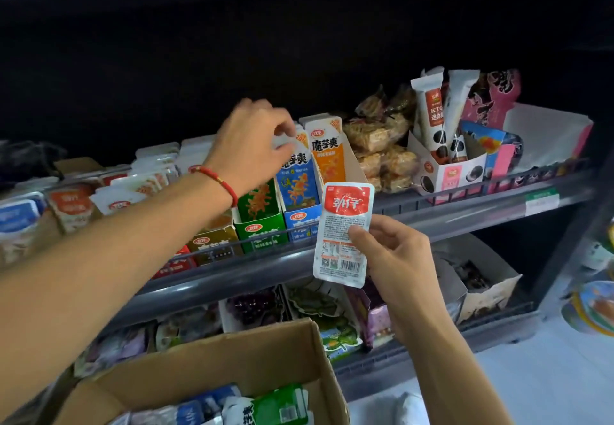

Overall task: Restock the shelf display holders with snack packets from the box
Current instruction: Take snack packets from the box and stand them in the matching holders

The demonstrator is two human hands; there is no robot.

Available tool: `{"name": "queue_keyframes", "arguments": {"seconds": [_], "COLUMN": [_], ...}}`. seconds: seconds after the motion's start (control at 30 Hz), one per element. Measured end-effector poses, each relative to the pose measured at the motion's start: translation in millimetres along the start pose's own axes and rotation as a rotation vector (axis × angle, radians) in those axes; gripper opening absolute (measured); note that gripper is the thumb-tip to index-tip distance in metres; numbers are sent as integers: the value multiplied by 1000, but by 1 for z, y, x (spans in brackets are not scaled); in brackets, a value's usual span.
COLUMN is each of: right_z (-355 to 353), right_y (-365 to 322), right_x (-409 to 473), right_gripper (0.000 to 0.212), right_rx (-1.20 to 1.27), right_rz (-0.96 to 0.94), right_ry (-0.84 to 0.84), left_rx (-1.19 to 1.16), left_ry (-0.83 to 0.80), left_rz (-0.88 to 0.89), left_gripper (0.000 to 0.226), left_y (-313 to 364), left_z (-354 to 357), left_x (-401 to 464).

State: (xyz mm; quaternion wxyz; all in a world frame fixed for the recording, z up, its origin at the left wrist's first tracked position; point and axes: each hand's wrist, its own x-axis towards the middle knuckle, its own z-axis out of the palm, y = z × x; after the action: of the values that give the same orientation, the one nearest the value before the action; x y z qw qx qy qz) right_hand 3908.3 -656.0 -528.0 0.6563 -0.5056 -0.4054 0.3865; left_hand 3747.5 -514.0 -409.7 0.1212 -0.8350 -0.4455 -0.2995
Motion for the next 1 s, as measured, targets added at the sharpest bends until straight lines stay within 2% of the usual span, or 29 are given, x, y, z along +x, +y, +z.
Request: {"name": "queue_keyframes", "arguments": {"seconds": [0.07,0.23,0.33,0.37,0.43,0.53,0.63,0.73,0.8,0.9,1.0], "right_z": [6,32,67,82,114,155,181,185,181,174,167], "right_y": [3,11,24,28,34,32,26,27,32,42,47], "right_x": [-2,-13,-29,-36,-48,-58,-61,-59,-57,-53,-46], "right_gripper": [12,14,26,30,38,47,37,27,27,28,28], "right_rx": [-64,-171,-450,-516,-575,-582,-520,-483,-480,-505,-515], "right_rz": [-23,-169,-424,-499,-611,-685,-699,-670,-615,-526,-485], "right_ry": [-28,-120,-212,-250,-325,-429,-452,-370,-352,-336,-323], "left_rx": [-191,-430,-1012,-1139,-1207,-1011,-661,-509,-383,-351,-258], "left_ry": [-57,-257,-348,-358,-279,-36,77,134,130,117,116], "left_rz": [-59,-327,-628,-683,-783,-871,-755,-663,-632,-649,-589], "left_gripper": [13,26,41,44,40,16,19,26,21,14,9], "left_y": [11,10,0,-7,-28,-72,-125,-177,-202,-223,-227], "left_z": [-8,-22,-43,-51,-66,-90,-116,-135,-140,-135,-122], "left_x": [-42,-132,-160,-168,-180,-195,-196,-183,-167,-139,-110]}}
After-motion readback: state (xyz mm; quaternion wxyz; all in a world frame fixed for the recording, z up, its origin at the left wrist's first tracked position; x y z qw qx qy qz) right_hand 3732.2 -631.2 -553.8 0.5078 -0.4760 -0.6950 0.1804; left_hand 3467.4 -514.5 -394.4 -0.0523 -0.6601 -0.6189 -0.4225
